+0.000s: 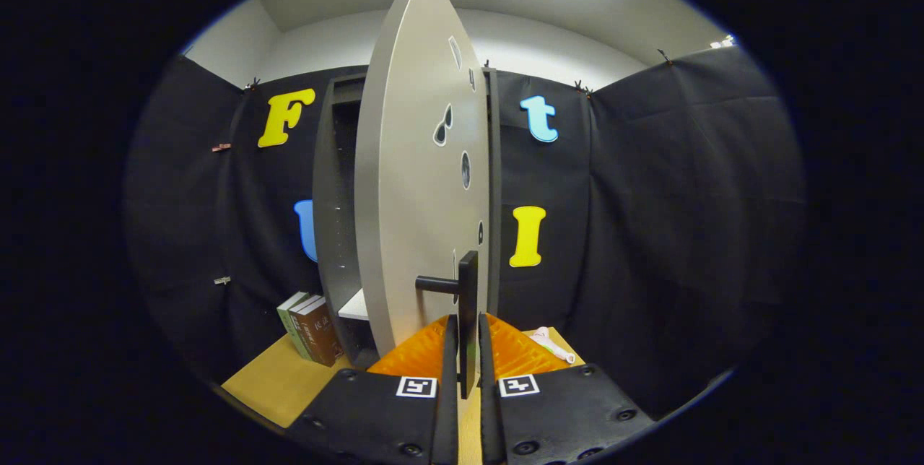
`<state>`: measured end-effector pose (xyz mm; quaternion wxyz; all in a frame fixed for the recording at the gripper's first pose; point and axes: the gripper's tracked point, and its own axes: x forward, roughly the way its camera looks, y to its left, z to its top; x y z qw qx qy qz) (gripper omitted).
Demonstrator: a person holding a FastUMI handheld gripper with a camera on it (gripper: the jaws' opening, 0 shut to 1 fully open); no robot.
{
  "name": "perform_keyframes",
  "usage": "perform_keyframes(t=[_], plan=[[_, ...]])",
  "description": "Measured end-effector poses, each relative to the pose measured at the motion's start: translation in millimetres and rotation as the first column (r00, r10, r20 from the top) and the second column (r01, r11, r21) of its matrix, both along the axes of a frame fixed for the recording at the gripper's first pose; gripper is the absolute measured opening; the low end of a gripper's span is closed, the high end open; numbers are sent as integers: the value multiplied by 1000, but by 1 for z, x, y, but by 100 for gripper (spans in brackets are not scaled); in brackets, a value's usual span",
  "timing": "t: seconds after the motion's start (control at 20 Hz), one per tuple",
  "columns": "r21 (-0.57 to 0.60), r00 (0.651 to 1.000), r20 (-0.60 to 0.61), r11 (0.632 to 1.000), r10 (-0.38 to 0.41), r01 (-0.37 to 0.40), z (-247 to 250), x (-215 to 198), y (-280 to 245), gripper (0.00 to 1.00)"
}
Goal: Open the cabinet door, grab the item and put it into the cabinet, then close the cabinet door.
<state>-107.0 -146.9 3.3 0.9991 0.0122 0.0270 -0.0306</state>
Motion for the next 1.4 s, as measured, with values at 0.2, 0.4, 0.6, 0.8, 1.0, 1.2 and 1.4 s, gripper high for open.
perform_keyframes(t=[0.2,0.4,0.6,0.8,1.0,1.2,1.4], plan=[[10,997,4,997,-71,71,-2,-11,-36,11],[-17,989,37,990,-142,143,8,-30,-63,12],[-80,977,113,979,-180,189,29,-59,-66,19],[-117,990,127,990,-64,80,32,-68,-22,81],[-72,998,33,996,53,-50,0,-61,35,97],[-6,980,-140,989,143,-145,-71,-42,86,97],[50,928,-319,981,192,-186,-163,-20,122,98]])
